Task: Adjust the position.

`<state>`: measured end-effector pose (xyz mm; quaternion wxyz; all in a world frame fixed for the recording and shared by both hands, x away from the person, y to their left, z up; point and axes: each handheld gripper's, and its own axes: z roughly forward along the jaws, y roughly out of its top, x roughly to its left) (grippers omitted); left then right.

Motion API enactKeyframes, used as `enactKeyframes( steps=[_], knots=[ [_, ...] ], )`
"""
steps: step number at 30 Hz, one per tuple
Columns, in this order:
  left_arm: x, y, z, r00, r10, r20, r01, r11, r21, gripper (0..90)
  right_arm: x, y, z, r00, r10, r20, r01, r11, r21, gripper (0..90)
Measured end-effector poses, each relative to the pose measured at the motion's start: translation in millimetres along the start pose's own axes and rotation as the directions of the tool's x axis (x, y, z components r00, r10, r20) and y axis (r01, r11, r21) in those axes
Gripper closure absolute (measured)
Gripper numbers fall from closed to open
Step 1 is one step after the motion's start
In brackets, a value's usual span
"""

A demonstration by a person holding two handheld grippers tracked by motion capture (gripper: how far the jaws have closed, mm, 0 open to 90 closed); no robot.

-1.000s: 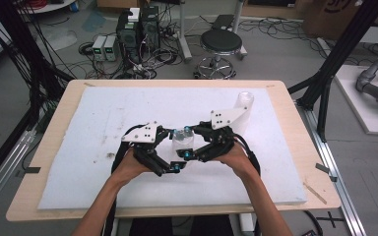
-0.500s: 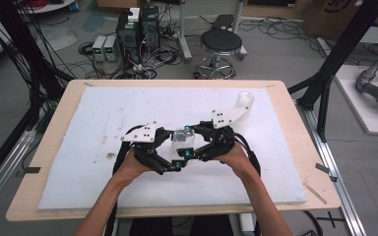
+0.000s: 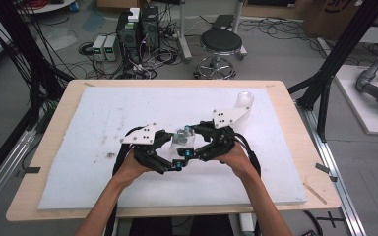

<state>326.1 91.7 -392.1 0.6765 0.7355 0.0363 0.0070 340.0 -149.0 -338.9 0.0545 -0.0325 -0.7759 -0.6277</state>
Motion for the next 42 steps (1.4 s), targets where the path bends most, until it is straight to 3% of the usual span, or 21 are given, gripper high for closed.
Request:
enactKeyframes(
  steps=[12,13,16,23,27,30,31,32,33,37,39,40,41,42],
  knots=[
    [-0.2,0.0,-0.6,1.0,0.007,-0.002,-0.007,1.0,0.004,31.3,-0.7,-0.8,-0.1,1.0,-0.003,-0.001,0.003,1.0,-0.001,37.2],
    [-0.5,-0.1,-0.7,1.0,0.006,-0.003,-0.006,1.0,0.0,31.3,-0.9,-1.0,-0.1,1.0,-0.005,0.002,0.005,1.0,-0.001,35.0],
    [-0.6,0.3,-1.6,1.0,0.009,-0.002,-0.009,0.9999,-0.004,31.8,-0.2,-1.8,1.8,0.9997,-0.004,0.024,0.004,1.0,0.017,17.5],
    [-1.1,0.3,-3.7,0.9998,0.013,-0.012,-0.013,0.9999,0.007,32.1,0.1,-3.1,3.2,0.9997,-0.001,0.025,0.0,1.0,0.027,15.5],
    [-2.4,3.4,-8.7,0.9996,0.02,-0.022,-0.019,0.9987,0.048,32.0,0.8,-2.4,1.0,0.9993,-0.009,0.035,0.007,0.999,0.052,15.5],
    [-2.9,8.7,-13.4,0.9988,0.026,-0.041,-0.02,0.9889,0.147,32.1,2.9,0.5,-3.3,0.9988,-0.02,0.046,0.016,0.997,0.075,15.6],
    [-2.9,10.6,-14.5,0.9986,0.025,-0.046,-0.016,0.9825,0.186,32.0,3.1,1.5,-4.4,0.9986,-0.023,0.047,0.019,0.996,0.087,15.6],
    [-2.5,12.9,-15.7,0.9985,0.029,-0.046,-0.018,0.9728,0.231,32.0,4.2,4.5,-6.3,0.9978,-0.029,0.06,0.021,0.99,0.137,15.6],
    [-2.8,15.0,-16.4,0.9986,0.026,-0.046,-0.012,0.9635,0.267,32.0,4.2,4.5,-6.3,0.9978,-0.029,0.06,0.021,0.99,0.137,15.6],
    [-2.0,23.4,-18.6,0.9989,0.033,-0.034,-0.016,0.9124,0.409,32.0,5.7,12.1,-7.1,0.9956,-0.054,0.076,0.034,0.969,0.246,15.6],
    [-2.1,27.8,-17.9,0.9991,0.038,-0.017,-0.025,0.8639,0.503,32.0,6.4,15.5,-5.4,0.9942,-0.07,0.082,0.042,0.949,0.313,15.6],
    [-2.2,28.7,-17.4,0.9991,0.04,-0.013,-0.027,0.848,0.529,32.0,6.9,17.5,-4.3,0.9936,-0.078,0.082,0.045,0.936,0.348,15.6],
    [-2.7,30.3,-16.4,0.999,0.043,-0.012,-0.028,0.817,0.576,32.0,6.9,18.7,-3.7,0.9932,-0.08,0.084,0.044,0.929,0.367,15.6],
    [-2.9,31.0,-15.7,0.9989,0.046,-0.011,-0.03,0.8004,0.599,32.0,7.2,20.3,-2.5,0.993,-0.083,0.083,0.044,0.917,0.397,15.6]
  ],
)
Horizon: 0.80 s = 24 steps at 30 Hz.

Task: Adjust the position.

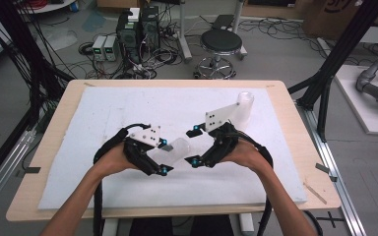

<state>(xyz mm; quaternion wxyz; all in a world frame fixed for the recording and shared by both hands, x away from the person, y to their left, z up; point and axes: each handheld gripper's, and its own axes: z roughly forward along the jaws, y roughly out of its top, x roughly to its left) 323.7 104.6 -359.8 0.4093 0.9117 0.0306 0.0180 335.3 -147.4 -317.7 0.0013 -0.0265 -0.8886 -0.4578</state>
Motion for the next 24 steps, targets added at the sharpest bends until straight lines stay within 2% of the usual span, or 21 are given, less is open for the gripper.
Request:
enactKeyframes(
  steps=[2,4,7,9,12,18,20,24],
  knots=[
    [0.6,2.6,-0.1,0.9999,-0.001,0.01,0.001,0.9978,0.067,32.0,0.6,2.5,0.9,1.0,-0.005,0.0,0.005,0.999,0.048,15.7],
    [1.6,5.3,-0.3,0.9998,-0.008,0.02,0.005,0.9912,0.132,32.0,1.1,5.1,2.6,0.9999,-0.011,0.0,0.01,0.994,0.106,15.7],
    [3.6,8.3,-0.5,0.9995,-0.017,0.025,0.012,0.9823,0.187,32.1,2.5,8.7,5.4,0.9998,-0.02,-0.002,0.02,0.982,0.187,15.7],
    [5.1,9.7,-0.9,0.9994,-0.025,0.025,0.02,0.9802,0.197,32.2,2.6,10.7,6.3,0.9997,-0.024,0.002,0.023,0.976,0.214,15.7],
    [6.8,10.4,-0.7,0.9989,-0.038,0.028,0.031,0.9761,0.215,32.4,1.6,12.3,7.4,0.9996,-0.027,0.008,0.024,0.974,0.227,15.7],
    [7.3,11.4,2.6,0.9985,-0.039,0.038,0.028,0.9674,0.252,32.6,0.5,12.5,12.4,0.9996,-0.023,0.014,0.019,0.964,0.267,15.9],
    [7.2,12.6,4.3,0.9988,-0.033,0.037,0.021,0.9615,0.274,32.6,-0.2,12.4,14.0,0.9994,-0.03,0.015,0.024,0.961,0.274,15.9],
    [7.1,15.1,6.9,0.9989,-0.029,0.037,0.018,0.9602,0.279,32.6,0.1,12.7,16.5,0.9996,-0.024,0.016,0.018,0.958,0.285,15.9]
  ],
)
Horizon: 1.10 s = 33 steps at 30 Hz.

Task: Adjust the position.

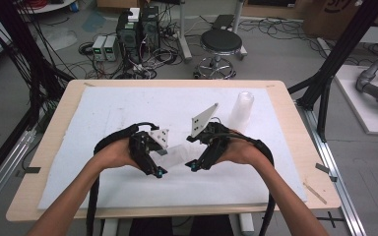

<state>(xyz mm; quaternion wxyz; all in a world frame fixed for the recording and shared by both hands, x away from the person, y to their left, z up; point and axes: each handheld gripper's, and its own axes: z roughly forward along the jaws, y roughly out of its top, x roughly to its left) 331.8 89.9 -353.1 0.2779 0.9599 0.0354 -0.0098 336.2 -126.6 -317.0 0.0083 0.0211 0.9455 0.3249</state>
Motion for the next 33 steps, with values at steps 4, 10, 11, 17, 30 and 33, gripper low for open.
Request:
enactKeyframes(
  steps=[4,10,11,17,30,33],
  knots=[
    [-0.6,3.1,2.2,1.0,0.004,0.001,-0.004,1.0,0.006,32.6,0.4,1.9,2.0,1.0,-0.007,-0.004,0.007,1.0,0.003,16.8],
    [-1.3,6.8,5.0,0.9999,0.016,0.002,-0.016,0.9998,0.012,32.7,1.8,5.0,4.6,0.9999,-0.008,-0.015,0.008,1.0,0.012,17.0],
    [-1.4,7.2,5.4,0.9998,0.018,0.002,-0.018,0.9998,0.012,32.7,2.1,5.6,4.8,0.9998,-0.006,-0.016,0.007,1.0,0.018,18.0],
    [-1.9,9.9,6.7,0.9998,0.022,0.003,-0.022,0.9996,0.016,32.8,1.8,8.5,6.5,0.9996,-0.017,-0.023,0.017,1.0,0.019,19.3],
    [-1.9,11.5,9.8,0.9997,0.026,0.005,-0.026,0.9987,0.043,32.8,1.1,9.4,14.5,0.9996,-0.016,-0.022,0.018,0.995,0.097,20.8],
    [-1.7,12.1,10.3,0.9996,0.03,0.004,-0.03,0.9983,0.05,32.9,1.4,9.8,15.3,0.9994,-0.016,-0.03,0.019,0.995,0.093,23.4]
  ],
)
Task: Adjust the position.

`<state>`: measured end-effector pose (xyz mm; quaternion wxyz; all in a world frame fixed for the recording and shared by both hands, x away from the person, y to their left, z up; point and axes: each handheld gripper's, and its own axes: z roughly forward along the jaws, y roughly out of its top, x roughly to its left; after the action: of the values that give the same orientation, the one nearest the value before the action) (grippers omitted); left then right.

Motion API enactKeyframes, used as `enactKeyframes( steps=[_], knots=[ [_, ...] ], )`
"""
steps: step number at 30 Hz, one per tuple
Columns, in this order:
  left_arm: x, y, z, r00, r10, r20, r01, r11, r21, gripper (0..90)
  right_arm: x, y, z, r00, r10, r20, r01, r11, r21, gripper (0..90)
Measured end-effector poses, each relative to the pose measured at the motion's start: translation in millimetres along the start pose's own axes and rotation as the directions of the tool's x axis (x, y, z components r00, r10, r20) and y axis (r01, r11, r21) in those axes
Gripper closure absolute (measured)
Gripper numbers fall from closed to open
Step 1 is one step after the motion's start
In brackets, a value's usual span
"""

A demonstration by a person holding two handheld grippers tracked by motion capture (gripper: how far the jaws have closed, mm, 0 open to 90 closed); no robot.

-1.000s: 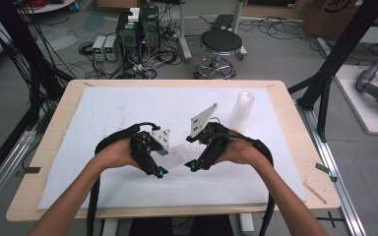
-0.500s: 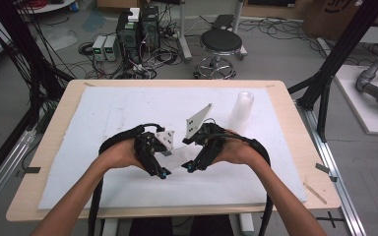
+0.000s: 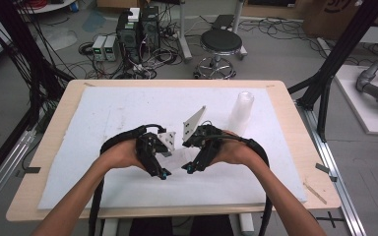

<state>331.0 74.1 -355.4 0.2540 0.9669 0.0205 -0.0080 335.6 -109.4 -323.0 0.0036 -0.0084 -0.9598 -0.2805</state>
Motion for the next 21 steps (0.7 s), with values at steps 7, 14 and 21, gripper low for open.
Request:
enactKeyframes(
  steps=[7,14,21],
  knots=[
    [0.3,1.9,1.1,1.0,0.005,0.003,-0.005,1.0,0.008,32.9,-0.6,0.6,0.6,1.0,-0.005,-0.001,0.005,1.0,0.003,27.5],
    [-0.2,2.1,1.8,1.0,0.0,0.003,0.0,1.0,0.007,32.9,0.3,1.6,0.8,0.9998,-0.016,-0.014,0.016,1.0,0.01,38.4],
    [0.1,2.1,2.1,1.0,0.006,0.0,-0.006,0.9999,0.013,33.0,-0.2,2.1,2.0,0.9997,-0.021,-0.013,0.022,1.0,0.006,41.8]
  ],
)
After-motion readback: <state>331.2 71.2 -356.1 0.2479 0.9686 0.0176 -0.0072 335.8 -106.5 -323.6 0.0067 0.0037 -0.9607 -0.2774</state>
